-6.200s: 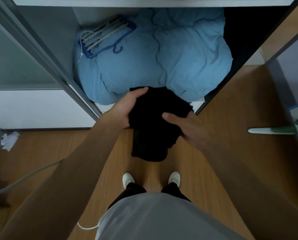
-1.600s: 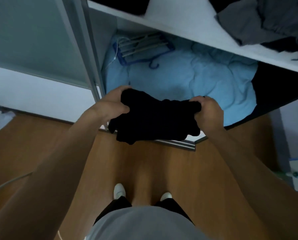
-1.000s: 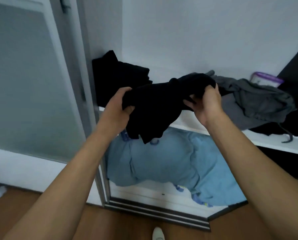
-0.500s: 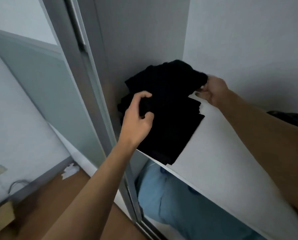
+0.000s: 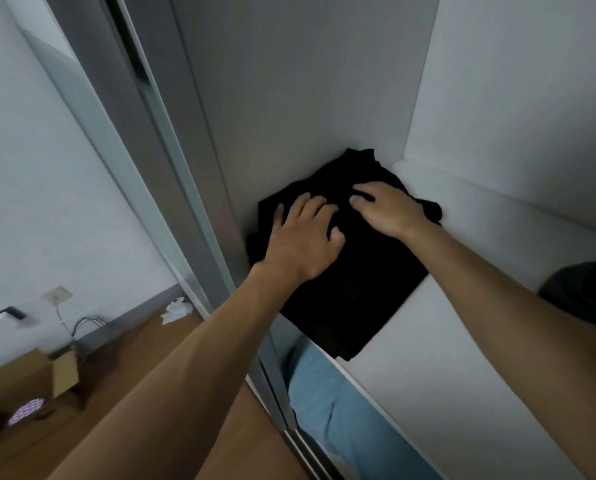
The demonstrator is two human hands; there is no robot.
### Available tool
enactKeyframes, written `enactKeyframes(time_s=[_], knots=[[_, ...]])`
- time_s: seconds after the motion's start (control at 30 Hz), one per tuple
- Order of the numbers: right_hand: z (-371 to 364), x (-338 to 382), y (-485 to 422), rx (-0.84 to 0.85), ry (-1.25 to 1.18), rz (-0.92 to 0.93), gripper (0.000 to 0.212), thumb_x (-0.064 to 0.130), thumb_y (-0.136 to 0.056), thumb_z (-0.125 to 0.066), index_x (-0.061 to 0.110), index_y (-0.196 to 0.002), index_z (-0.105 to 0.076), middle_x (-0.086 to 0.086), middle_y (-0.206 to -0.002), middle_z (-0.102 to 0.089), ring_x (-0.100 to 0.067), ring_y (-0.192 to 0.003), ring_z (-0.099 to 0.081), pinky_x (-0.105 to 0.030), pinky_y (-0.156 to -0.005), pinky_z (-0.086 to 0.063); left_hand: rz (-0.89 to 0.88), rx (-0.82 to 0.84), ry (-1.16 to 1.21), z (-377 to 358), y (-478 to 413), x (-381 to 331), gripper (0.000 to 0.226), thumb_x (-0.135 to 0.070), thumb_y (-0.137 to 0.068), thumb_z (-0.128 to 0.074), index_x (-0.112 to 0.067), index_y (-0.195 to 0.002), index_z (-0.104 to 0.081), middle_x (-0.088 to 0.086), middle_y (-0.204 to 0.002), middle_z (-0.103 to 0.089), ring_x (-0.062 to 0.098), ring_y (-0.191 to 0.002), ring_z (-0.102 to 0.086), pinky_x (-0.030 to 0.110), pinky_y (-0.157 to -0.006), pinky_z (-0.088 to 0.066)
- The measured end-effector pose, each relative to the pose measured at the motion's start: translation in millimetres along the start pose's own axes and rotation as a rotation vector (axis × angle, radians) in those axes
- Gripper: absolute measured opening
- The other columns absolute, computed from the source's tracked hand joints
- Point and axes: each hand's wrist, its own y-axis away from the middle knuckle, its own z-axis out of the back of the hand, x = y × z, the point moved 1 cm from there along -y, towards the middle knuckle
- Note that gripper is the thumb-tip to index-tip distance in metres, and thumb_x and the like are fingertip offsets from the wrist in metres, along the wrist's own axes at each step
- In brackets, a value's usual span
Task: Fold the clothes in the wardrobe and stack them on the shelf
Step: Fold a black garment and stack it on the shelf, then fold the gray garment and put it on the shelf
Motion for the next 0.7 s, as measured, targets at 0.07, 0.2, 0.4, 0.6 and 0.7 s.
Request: enactKeyframes(time_s=[0.07, 0.2, 0.4, 0.6, 0.7], knots=[[-3.0, -16.5, -2.0, 0.038, 0.064, -0.114, 0.073, 0.071, -0.09, -0.025, 0.036, -0.154, -0.03, 0.004, -0.163, -0.029, -0.025, -0.147, -0.033, -0.053, -0.118, -0.026, 0.003, -0.031, 0.012, -12.5, 8.1, 6.5, 0.048, -0.037, -0.099, -0.039, -0.026, -0.146, -0.041, -0.005, -0.159, -0.028, 0.018, -0.152, -0.009, 0.055, -0.122, -0.005], [15.6, -35.1, 7.9, 0.093, -0.097, -0.265, 0.063, 0.06, -0.101, -0.029, 0.022, -0.149, -0.043, -0.008, -0.158, -0.038, -0.027, -0.14, -0.04, -0.038, -0.117, -0.026, -0.003, 0.024, 0.02, -4.6, 2.4, -0.8, 0.048, -0.037, -0.099, -0.038, -0.022, -0.145, -0.042, 0.0, -0.159, -0.03, 0.023, -0.152, -0.009, 0.06, -0.12, -0.004], [47.9, -37.5, 146.1, -0.271, -0.18, -0.238, 0.024, 0.011, -0.099, -0.055, 0.014, -0.116, -0.072, -0.003, -0.129, -0.063, -0.014, -0.117, -0.056, -0.018, -0.095, -0.035, -0.295, -0.107, 0.194, 3.4, 25.5, -35.2, 0.038, -0.024, -0.094, -0.05, -0.014, -0.13, -0.054, 0.004, -0.137, -0.051, 0.022, -0.139, -0.035, 0.053, -0.123, -0.002], [76.3, -45.5, 321.5, -0.549, -0.093, -0.423, 0.027, -0.005, -0.097, -0.051, 0.004, -0.104, -0.076, -0.004, -0.13, -0.061, -0.01, -0.122, -0.053, -0.015, -0.104, -0.037, -0.572, 0.187, 0.726, -26.5, 71.2, -129.0, 0.035, -0.016, -0.094, -0.054, -0.01, -0.129, -0.055, 0.008, -0.134, -0.053, 0.023, -0.122, -0.05, 0.037, -0.107, -0.038], [91.8, -56.1, 398.7, -0.694, -0.042, -0.539, 0.026, -0.004, -0.097, -0.052, 0.009, -0.099, -0.074, -0.004, -0.129, -0.06, -0.012, -0.121, -0.053, -0.019, -0.105, -0.04, -0.648, 0.409, 0.745, -46.6, 101.4, -166.0, 0.037, -0.019, -0.098, -0.051, -0.013, -0.134, -0.051, 0.005, -0.139, -0.049, 0.022, -0.12, -0.05, 0.036, -0.103, -0.042]])
